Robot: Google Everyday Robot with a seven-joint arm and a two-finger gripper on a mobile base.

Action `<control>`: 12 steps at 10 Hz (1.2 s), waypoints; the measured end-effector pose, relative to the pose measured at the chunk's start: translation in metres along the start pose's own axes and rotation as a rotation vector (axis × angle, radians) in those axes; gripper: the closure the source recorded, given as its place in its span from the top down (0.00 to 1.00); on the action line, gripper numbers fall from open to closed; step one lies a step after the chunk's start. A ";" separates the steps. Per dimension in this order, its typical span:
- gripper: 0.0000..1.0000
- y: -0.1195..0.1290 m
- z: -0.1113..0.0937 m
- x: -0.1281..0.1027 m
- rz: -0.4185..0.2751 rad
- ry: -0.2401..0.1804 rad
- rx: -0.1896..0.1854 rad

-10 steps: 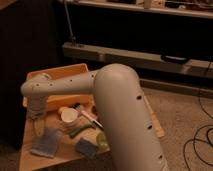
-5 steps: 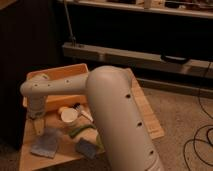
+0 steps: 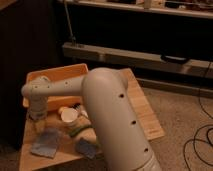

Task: Stack cups on top of each other

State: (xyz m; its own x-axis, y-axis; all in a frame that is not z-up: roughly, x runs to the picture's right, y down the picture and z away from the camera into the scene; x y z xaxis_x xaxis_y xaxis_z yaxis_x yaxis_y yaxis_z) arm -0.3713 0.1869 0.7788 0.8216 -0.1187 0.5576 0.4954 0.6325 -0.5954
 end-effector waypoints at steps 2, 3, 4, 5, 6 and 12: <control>0.16 0.000 -0.002 0.007 0.009 -0.008 -0.002; 0.08 0.000 -0.004 0.011 0.017 -0.014 -0.001; 0.02 0.000 -0.011 0.015 0.024 -0.027 0.003; 0.00 0.001 -0.022 0.015 0.023 -0.048 0.007; 0.00 0.003 -0.037 0.014 0.015 -0.071 0.013; 0.00 0.025 -0.136 -0.007 -0.121 -0.154 0.081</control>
State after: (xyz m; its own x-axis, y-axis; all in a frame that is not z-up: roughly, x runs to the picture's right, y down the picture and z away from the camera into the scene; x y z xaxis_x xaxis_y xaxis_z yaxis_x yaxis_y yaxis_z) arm -0.3262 0.0998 0.6810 0.7018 -0.0832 0.7075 0.5583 0.6812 -0.4736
